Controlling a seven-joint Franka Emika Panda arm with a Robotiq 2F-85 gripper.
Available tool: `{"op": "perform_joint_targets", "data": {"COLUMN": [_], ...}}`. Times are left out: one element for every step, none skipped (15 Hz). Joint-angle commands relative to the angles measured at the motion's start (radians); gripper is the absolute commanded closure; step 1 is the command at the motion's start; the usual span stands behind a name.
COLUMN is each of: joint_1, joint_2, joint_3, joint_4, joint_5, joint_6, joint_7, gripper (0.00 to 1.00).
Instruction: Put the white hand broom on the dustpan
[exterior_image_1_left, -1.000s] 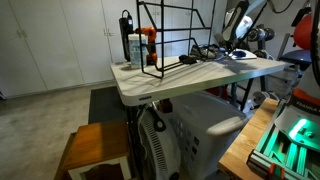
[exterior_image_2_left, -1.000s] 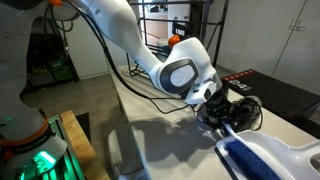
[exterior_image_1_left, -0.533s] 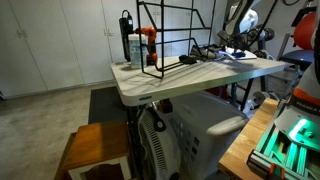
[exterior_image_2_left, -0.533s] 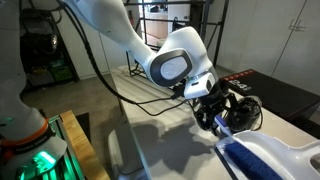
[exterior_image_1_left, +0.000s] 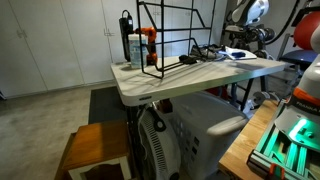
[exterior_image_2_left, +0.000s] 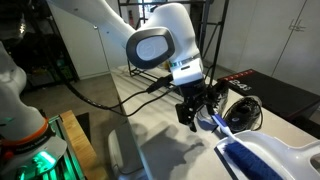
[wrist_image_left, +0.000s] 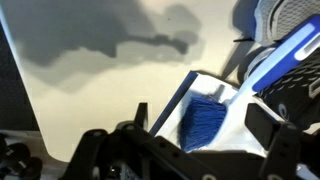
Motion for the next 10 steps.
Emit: {"op": "perform_joint_targets", "data": {"joint_1": [-0.034, -0.035, -0.037, -0.031, -0.031, -0.046, -0.045, -0.046, -0.048, -0.051], "joint_2": [-0.131, -0.143, -0.147, -0.130, -0.136, -0.124, -0.125, -0.124, -0.124, -0.124], "joint_3": [0.046, 0.057, 0.067, 0.081, 0.092, 0.086, 0.094, 0.097, 0.096, 0.095], "joint_4": [-0.068, -0.067, -0.061, -0.041, -0.043, -0.029, -0.028, -0.025, -0.024, -0.024], "joint_5": [0.036, 0.040, 0.040, 0.019, 0.008, 0.014, 0.014, 0.014, 0.014, 0.014], "joint_6": [-0.084, -0.106, -0.126, -0.161, -0.188, -0.147, -0.153, -0.153, -0.153, -0.153], "joint_7": [-0.241, -0.296, -0.347, -0.366, -0.401, -0.342, -0.348, -0.347, -0.347, -0.347], "gripper": [0.00, 0.00, 0.00, 0.00, 0.00, 0.00, 0.00, 0.00, 0.00, 0.00]}}
